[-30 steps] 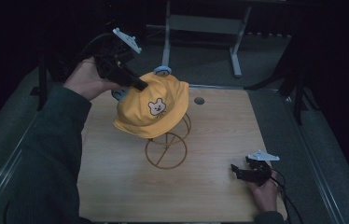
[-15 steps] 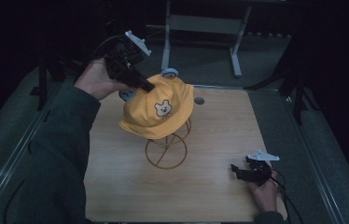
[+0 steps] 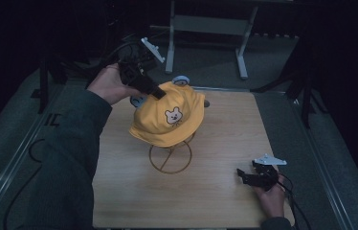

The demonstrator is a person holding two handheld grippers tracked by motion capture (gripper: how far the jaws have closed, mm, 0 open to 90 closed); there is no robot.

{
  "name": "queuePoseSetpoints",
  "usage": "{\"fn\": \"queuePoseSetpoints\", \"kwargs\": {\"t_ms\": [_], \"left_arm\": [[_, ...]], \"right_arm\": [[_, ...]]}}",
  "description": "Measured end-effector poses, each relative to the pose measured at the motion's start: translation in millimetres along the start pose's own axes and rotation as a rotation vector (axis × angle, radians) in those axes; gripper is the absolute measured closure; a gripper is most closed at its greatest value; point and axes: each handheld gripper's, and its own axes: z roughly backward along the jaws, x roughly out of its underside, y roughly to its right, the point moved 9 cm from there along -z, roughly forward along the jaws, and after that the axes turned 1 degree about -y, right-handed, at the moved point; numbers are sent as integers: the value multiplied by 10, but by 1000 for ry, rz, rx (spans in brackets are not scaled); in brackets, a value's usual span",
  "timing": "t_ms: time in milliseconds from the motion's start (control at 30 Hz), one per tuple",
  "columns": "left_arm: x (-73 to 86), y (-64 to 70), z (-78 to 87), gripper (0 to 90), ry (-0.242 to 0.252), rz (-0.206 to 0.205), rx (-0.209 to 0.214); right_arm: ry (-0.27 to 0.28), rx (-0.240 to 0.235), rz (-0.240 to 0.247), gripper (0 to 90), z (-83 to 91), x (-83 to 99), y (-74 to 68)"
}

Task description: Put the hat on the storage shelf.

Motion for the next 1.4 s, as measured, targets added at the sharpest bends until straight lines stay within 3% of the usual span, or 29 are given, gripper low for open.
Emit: {"fn": "queuePoseSetpoints", "kwargs": {"t_ms": [433,900,1100,1400], "left_arm": [[-44,71,-274,769,-51,-22,26],[-65,161,-519,668,-71,-52,32],[-53,166,-522,511,-58,-44,19],[-21,84,-383,400,-5,-8,-31]], "right_arm": [[1,-2,0,223,-1,0,-2],[0,-2,-4,222,0,-1,-4],[0,-2,-4,222,0,-1,-4],[0,-2,-4,222,0,-1,-5]]}}
